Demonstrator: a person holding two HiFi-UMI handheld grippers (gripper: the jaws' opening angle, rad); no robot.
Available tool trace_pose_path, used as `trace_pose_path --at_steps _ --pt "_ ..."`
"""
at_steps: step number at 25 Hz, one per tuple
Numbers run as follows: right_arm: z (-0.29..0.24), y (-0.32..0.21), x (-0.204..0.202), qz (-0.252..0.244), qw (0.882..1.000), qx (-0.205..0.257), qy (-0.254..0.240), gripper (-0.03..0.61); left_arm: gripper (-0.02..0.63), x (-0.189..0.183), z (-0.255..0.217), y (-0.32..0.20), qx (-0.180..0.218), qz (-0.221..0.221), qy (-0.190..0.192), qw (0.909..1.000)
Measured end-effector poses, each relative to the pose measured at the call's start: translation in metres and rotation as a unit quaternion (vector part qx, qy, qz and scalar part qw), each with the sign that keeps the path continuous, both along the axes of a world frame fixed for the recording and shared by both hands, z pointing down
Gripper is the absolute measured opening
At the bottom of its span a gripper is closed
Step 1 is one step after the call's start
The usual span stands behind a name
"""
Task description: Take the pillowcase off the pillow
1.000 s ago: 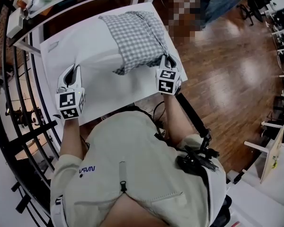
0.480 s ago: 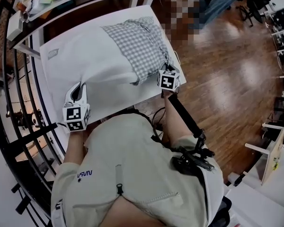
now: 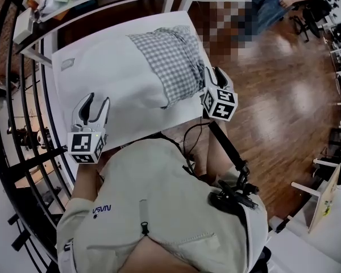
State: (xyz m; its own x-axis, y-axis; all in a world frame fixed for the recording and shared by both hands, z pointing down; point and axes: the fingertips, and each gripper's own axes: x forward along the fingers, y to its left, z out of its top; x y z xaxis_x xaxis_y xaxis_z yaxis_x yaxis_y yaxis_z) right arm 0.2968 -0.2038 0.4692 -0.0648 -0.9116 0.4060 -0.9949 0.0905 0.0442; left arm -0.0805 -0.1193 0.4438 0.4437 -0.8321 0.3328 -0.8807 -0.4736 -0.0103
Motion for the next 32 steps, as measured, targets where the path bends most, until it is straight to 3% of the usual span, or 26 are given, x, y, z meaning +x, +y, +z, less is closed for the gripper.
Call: trace_pose_path --at_steps 4,6,13,18,22,25,26,29,32 --pt "-0.026 -0.049 -0.030 -0.052 0.998 0.024 0.005 0.164 0.272 0.009 -0.011 -0.042 0.010 -0.004 -0.004 0.9999" --pt "-0.036 -0.076 -0.045 -0.077 0.997 0.028 0.003 0.175 0.273 0.016 -0.015 -0.063 0.009 -0.004 -0.002 1.0000" --pt "-0.037 -0.140 -0.096 -0.158 0.987 -0.001 0.014 0.202 0.289 0.031 -0.016 -0.123 -0.004 -0.007 -0.023 0.9997" --pt "-0.009 -0.175 -0.120 -0.197 0.978 -0.059 0.022 0.225 0.313 0.035 0.002 -0.157 -0.036 -0.008 -0.040 0.9985" --pt "0.029 -0.193 -0.123 -0.205 0.970 -0.125 0.049 0.272 0.356 0.039 0.041 -0.173 -0.095 0.009 -0.062 0.9935" --pt "0.065 -0.187 -0.128 -0.221 0.955 -0.189 0.061 0.270 0.354 0.045 0.070 -0.170 -0.144 0.030 -0.066 0.9869" --pt "0.075 -0.182 -0.131 -0.227 0.950 -0.203 0.065 0.264 0.340 0.047 0.077 -0.167 -0.158 0.040 -0.065 0.9845" --pt "0.085 -0.172 -0.134 -0.231 0.946 -0.212 0.077 0.188 0.186 0.057 0.091 -0.150 -0.177 0.074 -0.071 0.9789" --pt "0.074 -0.170 -0.133 -0.222 0.953 -0.186 0.091 0.078 0.033 0.061 0.082 -0.137 -0.150 0.084 -0.082 0.9817"
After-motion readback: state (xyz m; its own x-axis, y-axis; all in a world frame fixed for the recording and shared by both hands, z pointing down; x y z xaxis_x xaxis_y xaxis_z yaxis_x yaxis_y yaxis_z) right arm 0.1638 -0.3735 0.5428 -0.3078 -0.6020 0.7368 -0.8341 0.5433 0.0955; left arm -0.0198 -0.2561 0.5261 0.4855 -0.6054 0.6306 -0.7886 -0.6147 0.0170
